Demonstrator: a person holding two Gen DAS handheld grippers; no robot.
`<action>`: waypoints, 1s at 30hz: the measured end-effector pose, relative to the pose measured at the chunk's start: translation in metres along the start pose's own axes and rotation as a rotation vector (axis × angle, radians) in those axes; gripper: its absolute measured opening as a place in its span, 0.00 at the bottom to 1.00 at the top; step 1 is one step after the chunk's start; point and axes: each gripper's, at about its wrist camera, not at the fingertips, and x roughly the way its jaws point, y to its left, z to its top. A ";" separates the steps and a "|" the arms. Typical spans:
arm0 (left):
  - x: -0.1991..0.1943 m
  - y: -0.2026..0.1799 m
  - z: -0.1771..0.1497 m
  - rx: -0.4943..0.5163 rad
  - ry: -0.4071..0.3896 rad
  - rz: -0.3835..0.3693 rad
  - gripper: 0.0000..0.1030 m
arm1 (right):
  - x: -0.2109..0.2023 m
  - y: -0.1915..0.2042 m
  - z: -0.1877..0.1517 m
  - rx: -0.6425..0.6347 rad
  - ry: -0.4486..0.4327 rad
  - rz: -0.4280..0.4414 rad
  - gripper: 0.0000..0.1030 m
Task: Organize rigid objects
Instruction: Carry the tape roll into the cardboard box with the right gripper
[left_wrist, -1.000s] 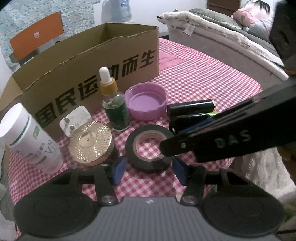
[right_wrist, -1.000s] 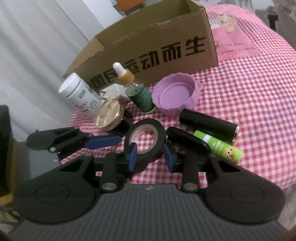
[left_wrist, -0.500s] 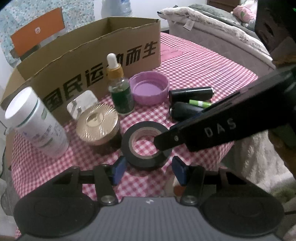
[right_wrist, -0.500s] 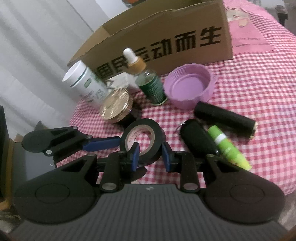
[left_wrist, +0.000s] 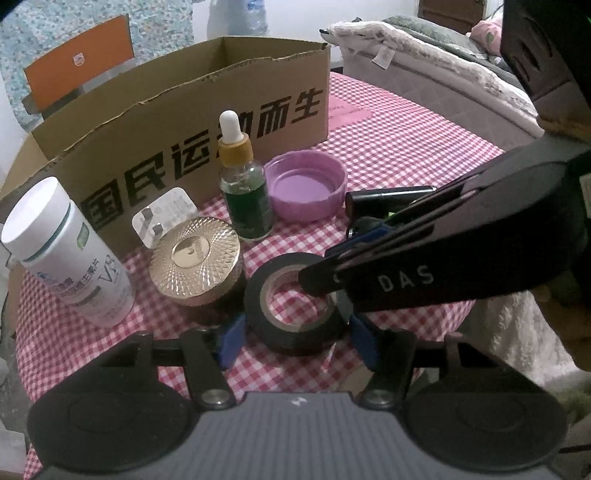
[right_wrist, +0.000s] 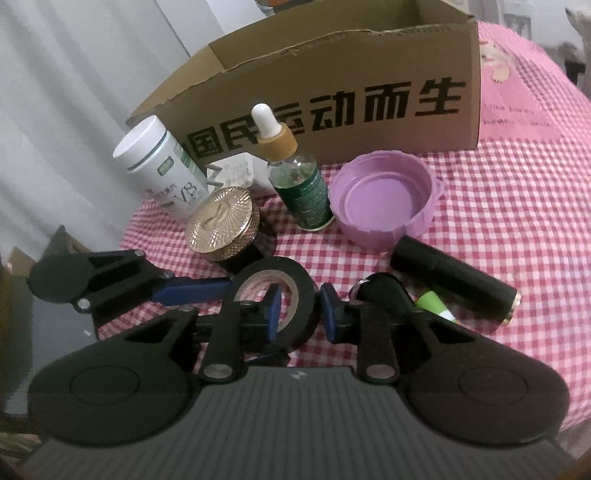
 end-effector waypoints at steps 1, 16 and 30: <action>0.000 -0.001 0.000 -0.001 -0.001 0.001 0.61 | 0.000 0.000 0.000 -0.004 0.000 -0.004 0.17; -0.112 0.026 0.053 -0.005 -0.224 0.163 0.61 | -0.086 0.067 0.068 -0.223 -0.240 0.060 0.16; -0.021 0.176 0.179 -0.147 -0.015 0.184 0.61 | 0.050 0.045 0.278 -0.125 0.007 0.181 0.17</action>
